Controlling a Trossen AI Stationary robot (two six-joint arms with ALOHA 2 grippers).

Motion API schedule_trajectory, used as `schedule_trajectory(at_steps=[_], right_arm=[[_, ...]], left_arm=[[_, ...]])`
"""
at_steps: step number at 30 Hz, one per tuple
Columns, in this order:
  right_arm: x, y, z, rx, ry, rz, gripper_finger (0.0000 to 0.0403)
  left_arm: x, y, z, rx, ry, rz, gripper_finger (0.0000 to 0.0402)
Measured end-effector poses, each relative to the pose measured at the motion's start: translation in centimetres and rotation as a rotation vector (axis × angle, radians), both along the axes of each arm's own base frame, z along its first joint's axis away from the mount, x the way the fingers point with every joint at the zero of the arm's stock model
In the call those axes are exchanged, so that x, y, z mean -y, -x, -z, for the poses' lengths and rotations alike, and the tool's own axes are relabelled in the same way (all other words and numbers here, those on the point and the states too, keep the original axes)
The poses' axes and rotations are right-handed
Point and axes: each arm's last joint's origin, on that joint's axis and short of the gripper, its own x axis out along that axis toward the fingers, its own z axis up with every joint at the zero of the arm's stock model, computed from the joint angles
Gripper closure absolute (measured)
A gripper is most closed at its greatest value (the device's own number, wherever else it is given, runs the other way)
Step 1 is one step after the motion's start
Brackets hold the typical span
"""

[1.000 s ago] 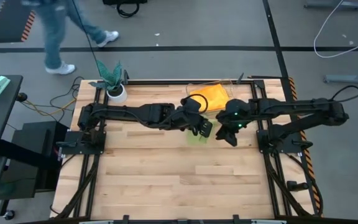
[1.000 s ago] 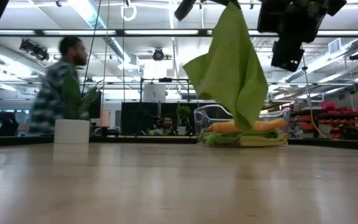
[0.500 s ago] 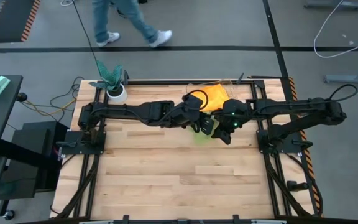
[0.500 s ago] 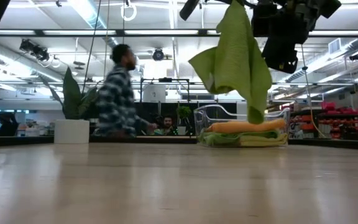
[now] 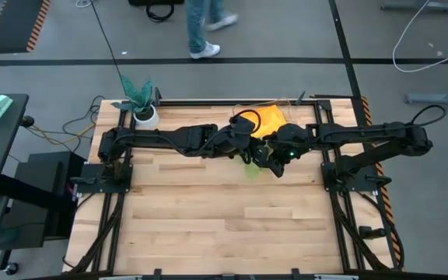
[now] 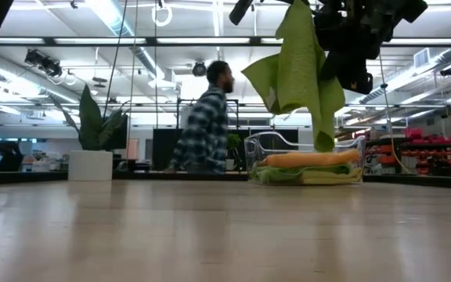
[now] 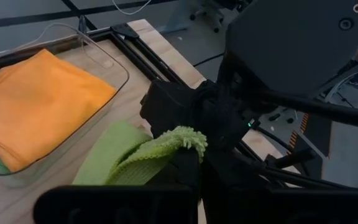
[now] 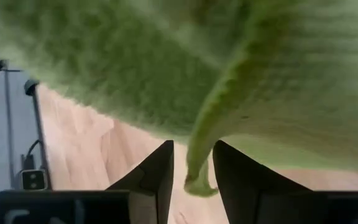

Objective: Fold microfiber towels
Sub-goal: Fold the light green towel

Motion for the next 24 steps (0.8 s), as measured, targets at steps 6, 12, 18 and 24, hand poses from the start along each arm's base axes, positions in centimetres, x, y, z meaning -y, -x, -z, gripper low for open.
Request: schedule_trajectory(at_steps=[6,12,18,24], right_arm=[[0.2,0.0,0.1,-0.015,0.022,0.059,0.0292],[0.2,0.2,0.3,-0.044,0.025,0.057,0.0325],[0.1,0.4,0.4,-0.062,0.048,0.028,0.0389],[0.0,1.3,-0.1,-0.066,0.079,-0.008,0.0395]], left_arm=[[0.0,-0.1,-0.1,0.007,-0.013,0.008,0.0394],[0.0,0.0,-0.1,0.004,-0.018,0.01,0.0397],[0.0,0.0,-0.1,-0.005,-0.037,0.019,0.0395],[0.0,0.1,0.1,-0.03,-0.041,0.021,0.0391]])
